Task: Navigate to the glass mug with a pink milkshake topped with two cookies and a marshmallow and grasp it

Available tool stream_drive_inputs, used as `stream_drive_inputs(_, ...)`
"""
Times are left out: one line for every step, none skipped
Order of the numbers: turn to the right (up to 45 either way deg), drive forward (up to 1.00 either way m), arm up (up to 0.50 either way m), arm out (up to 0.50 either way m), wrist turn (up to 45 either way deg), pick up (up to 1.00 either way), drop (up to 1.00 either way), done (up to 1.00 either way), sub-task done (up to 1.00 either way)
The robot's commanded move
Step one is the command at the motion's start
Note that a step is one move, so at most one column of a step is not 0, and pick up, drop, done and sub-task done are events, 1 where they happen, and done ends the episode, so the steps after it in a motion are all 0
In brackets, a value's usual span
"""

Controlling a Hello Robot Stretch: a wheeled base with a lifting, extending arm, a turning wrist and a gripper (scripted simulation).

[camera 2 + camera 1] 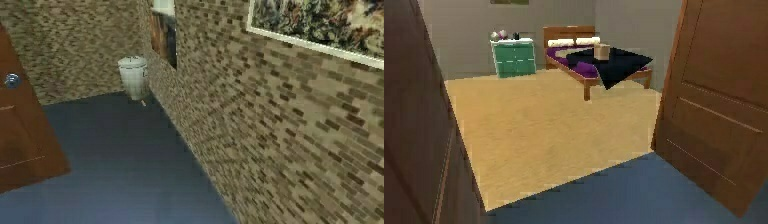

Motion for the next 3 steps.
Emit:
stream_drive_inputs(0.0, 0.35, 0.0, 0.0, 0.0, 0.0, 0.0, 0.0, 0.0)
stream_drive_inputs(12.0, 0.0, 0.0, 0.0, 0.0, 0.0, 0.0, 0.0, 0.0)
stream_drive_inputs(0.0, 0.55, 0.0, 0.0, 0.0, 0.0, 0.0, 0.0, 0.0)
